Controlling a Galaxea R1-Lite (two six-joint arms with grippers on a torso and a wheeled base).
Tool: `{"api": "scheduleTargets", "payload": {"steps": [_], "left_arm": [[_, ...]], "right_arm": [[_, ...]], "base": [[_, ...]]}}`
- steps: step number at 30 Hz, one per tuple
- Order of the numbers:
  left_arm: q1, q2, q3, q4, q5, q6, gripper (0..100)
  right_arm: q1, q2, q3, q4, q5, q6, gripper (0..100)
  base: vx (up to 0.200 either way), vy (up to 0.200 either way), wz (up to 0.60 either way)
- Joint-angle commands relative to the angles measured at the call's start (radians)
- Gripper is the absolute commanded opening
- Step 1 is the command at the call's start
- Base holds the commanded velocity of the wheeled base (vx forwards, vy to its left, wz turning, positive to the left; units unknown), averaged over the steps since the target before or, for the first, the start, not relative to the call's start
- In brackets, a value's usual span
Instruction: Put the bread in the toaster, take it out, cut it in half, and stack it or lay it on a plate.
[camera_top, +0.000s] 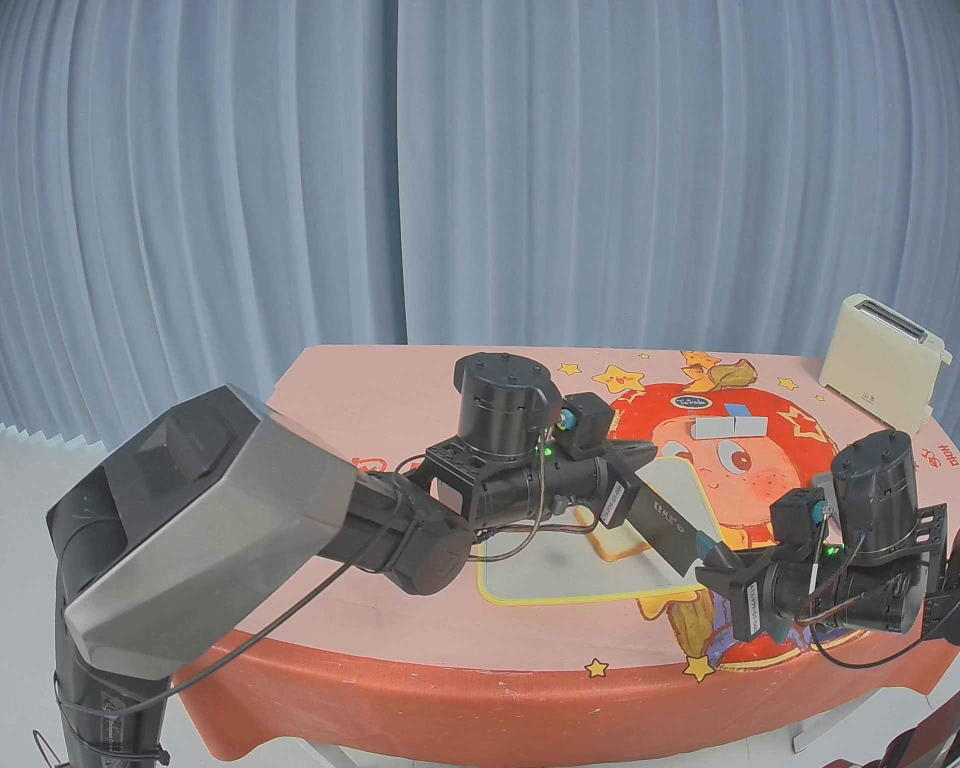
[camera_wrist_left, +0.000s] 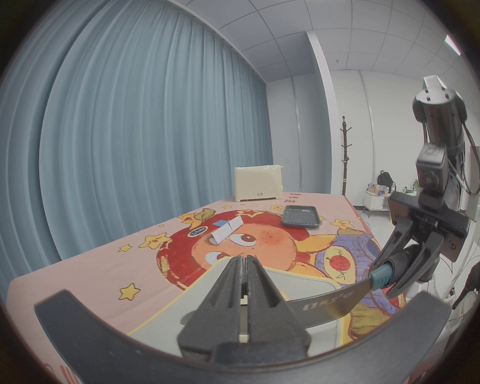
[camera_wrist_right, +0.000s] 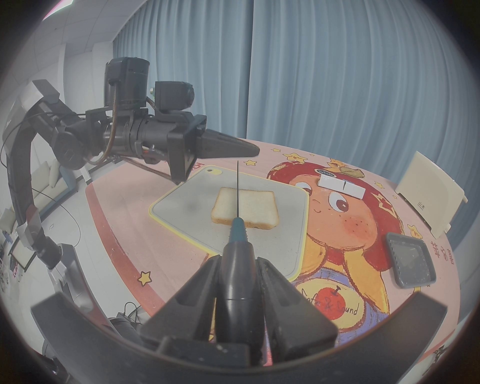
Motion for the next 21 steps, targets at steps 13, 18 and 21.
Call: {"api": "scheduleTargets", "payload": {"steps": [13,18,21], "left_arm": [[-0.007,0.047,0.014,0.0,0.001,0.018,0],[-0.007,0.047,0.027,-0.005,0.001,0.018,0],[-0.007,0.054,0.037,-0.006,0.004,0.018,0]], "right_arm": [[0.0,0.009,0.003,0.0,0.0,0.0,0],[0.001,0.012,0.005,0.001,0.0,0.0,0],[0.001,0.02,0.005,0.001,0.0,0.0,0]], "base": [[0.0,0.0,0.0],[0.0,0.0,0.0],[0.0,0.0,0.0]]}}
